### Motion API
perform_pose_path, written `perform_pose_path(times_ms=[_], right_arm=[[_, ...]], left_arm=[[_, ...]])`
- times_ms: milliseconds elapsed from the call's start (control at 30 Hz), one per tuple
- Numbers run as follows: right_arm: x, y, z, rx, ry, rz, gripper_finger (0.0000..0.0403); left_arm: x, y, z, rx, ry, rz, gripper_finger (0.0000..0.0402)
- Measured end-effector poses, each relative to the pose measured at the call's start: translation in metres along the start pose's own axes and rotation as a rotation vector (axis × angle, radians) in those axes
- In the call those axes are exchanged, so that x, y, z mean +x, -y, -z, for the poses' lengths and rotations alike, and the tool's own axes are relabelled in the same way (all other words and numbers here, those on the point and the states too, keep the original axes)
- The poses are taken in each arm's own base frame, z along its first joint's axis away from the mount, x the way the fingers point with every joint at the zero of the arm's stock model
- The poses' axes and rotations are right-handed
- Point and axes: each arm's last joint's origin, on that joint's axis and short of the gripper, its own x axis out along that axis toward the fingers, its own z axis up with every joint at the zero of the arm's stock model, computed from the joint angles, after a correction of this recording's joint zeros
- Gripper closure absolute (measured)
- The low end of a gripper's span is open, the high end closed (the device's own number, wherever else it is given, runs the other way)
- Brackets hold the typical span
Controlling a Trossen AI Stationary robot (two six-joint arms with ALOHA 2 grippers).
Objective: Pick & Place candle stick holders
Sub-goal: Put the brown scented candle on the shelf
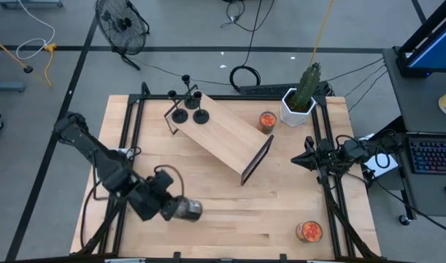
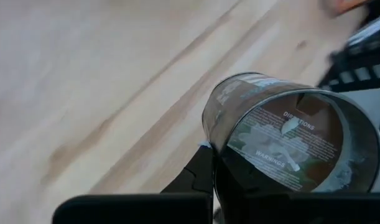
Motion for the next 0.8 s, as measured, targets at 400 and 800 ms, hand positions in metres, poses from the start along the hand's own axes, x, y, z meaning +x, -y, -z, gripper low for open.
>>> perform_pose_path(times_ms=[400, 800], right_arm=[[0.000, 0.000, 0.000, 0.000, -0.001, 0.000, 0.0403], [0.000, 0.000, 0.000, 0.006, -0.002, -0.003, 0.0403]], left_arm=[[-0.027, 0.035, -0.080, 0.075, 0.161, 0.045, 0.0401], [-0.010, 0.051, -0.154, -0.040, 0.255, -0.082, 0.0401]])
